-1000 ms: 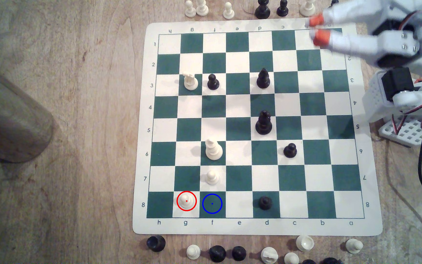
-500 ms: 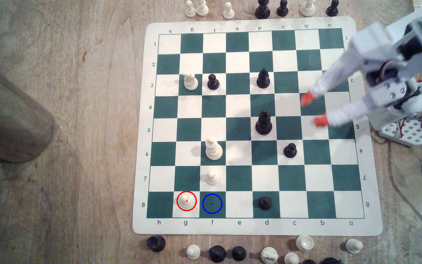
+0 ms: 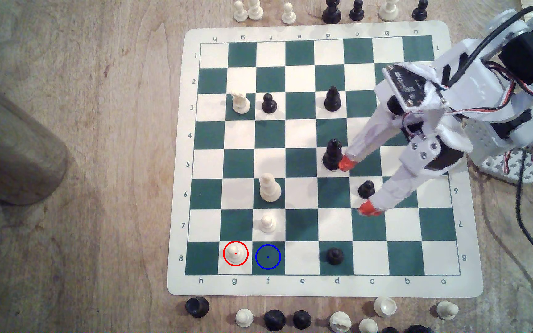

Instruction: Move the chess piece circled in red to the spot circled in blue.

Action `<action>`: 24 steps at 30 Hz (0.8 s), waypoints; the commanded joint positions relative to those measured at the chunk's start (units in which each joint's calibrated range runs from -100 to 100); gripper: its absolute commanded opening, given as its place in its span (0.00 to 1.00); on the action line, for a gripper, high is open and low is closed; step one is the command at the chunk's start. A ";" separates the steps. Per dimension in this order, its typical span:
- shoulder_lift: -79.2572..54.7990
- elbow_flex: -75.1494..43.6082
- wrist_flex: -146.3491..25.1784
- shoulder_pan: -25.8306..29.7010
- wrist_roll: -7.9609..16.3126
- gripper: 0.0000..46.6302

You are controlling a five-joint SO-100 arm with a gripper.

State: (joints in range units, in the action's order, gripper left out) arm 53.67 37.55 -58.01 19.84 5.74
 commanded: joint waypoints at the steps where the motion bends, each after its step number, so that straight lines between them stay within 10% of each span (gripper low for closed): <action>1: -10.20 -13.34 1.66 0.38 0.29 0.43; 10: -35.84 -36.92 -2.93 -0.32 1.47 0.39; 24: -52.14 -40.72 4.61 -2.12 3.03 0.41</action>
State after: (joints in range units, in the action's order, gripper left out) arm 2.72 2.21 -56.65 18.51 9.01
